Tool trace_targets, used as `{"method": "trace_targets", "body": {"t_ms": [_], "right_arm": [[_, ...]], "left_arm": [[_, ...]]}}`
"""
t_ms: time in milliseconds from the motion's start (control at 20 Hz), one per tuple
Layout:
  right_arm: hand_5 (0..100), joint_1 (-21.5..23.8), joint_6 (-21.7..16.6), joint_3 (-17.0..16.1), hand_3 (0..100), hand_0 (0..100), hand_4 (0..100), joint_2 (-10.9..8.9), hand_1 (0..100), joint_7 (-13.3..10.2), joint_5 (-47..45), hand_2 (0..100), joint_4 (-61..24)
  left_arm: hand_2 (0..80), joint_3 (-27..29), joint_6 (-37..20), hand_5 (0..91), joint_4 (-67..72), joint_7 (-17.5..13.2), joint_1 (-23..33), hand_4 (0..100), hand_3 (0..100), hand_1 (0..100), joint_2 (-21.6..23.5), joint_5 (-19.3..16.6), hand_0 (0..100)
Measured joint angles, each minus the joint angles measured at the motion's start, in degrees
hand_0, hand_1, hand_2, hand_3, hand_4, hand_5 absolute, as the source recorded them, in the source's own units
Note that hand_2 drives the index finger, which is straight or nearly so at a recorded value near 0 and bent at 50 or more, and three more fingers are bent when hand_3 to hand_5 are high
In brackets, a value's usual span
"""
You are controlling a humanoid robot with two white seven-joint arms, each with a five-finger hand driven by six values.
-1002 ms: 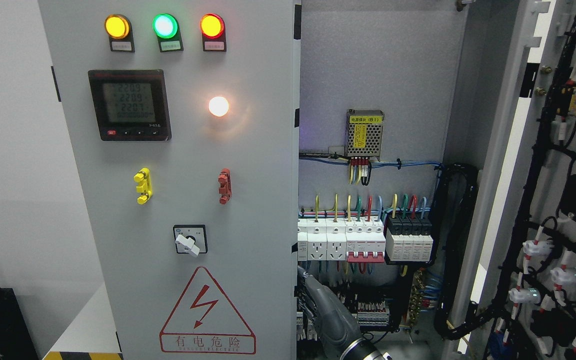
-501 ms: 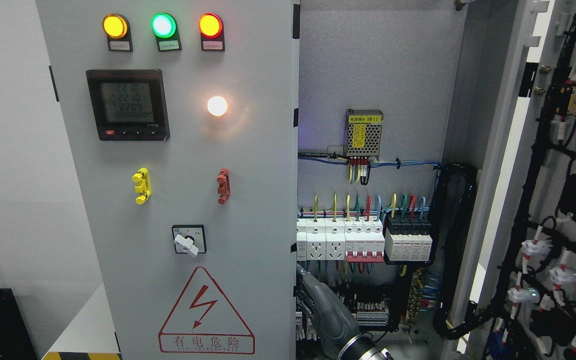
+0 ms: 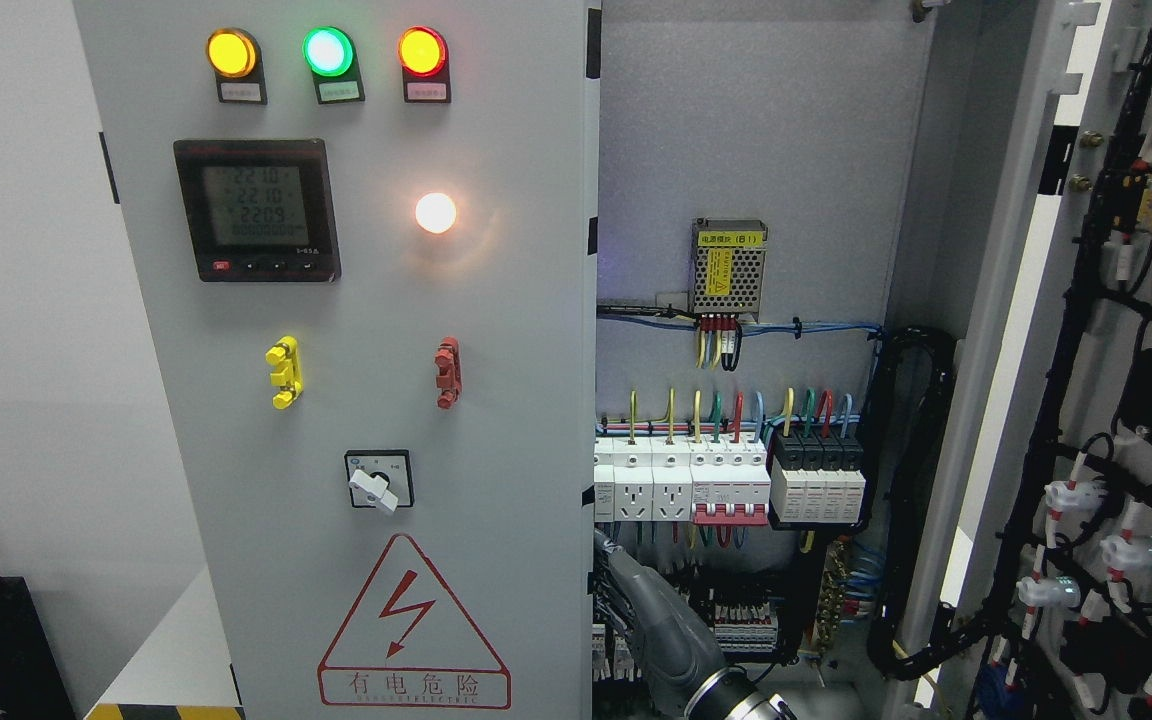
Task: Open door with both hands
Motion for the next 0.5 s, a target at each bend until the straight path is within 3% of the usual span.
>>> {"method": "trace_targets", "body": {"t_ms": [501], "right_arm": [[0,-0.7,0.0,0.0,0,39,0,-0.36,0,0.3,-0.2,0,0.7]], "left_arm": [[0.0,0.0,0.0,0.0,0.0,0.1,0.0,0,0,0,0.0,0.0,0]]}}
